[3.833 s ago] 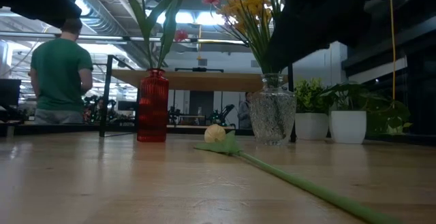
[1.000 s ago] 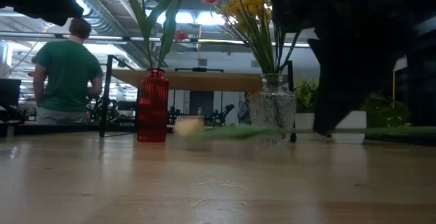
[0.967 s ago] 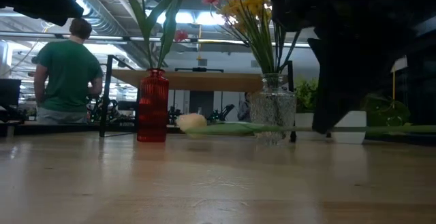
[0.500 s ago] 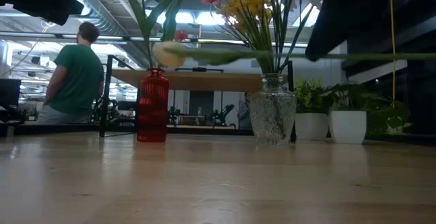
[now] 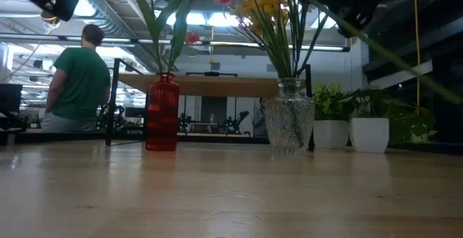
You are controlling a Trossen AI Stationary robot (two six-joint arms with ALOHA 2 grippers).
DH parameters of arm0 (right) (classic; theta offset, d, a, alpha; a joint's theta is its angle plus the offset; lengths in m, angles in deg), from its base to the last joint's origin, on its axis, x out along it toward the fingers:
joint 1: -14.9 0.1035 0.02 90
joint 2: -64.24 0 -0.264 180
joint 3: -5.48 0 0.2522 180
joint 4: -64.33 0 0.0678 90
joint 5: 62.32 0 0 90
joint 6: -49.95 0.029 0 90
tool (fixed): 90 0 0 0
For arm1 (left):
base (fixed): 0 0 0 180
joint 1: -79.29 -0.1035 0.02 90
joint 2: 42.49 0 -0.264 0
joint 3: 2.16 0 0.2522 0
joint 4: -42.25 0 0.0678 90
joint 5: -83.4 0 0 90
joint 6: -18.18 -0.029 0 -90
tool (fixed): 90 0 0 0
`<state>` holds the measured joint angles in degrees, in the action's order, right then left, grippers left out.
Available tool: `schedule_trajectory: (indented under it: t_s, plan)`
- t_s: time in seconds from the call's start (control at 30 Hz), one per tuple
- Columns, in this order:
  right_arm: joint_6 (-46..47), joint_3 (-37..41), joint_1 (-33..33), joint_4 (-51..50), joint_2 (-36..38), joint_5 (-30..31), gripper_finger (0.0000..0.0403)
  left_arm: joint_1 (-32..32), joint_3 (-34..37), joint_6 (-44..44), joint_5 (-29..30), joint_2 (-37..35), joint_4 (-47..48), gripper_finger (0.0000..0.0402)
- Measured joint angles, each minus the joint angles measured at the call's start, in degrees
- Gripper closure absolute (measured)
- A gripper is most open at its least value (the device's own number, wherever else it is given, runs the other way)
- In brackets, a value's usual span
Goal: Pick and place flowers into a vace then onto a shelf
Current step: Put the yellow flower into the red flower vase
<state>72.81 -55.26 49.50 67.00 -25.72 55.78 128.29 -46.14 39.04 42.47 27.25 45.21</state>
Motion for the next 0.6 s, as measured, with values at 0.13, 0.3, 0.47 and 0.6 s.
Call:
schedule_trajectory:
  t_s: [0.13, 0.3, 0.47, 0.6]
  plan:
    - [-9.3, 6.5, -0.5, 16.0, 0.2, -0.7, 0.0403, -0.4, 0.0, -0.5, 1.8, 0.0, -5.4, 0.0358]
    - [-18.8, 13.1, -2.8, 35.9, 0.2, -7.9, 0.0403, -3.7, 0.0, -0.6, 2.1, 0.1, -9.2, 0.0296]
    - [-24.6, 15.5, -6.4, 41.9, 0.2, -14.6, 0.0403, -9.1, 0.0, -2.7, 5.0, 2.8, -16.4, 0.0239]
    - [-27.0, 15.2, -9.3, 42.8, 0.2, -19.0, 0.0403, -12.9, 0.0, -8.8, 1.8, 6.9, -27.1, 0.0215]
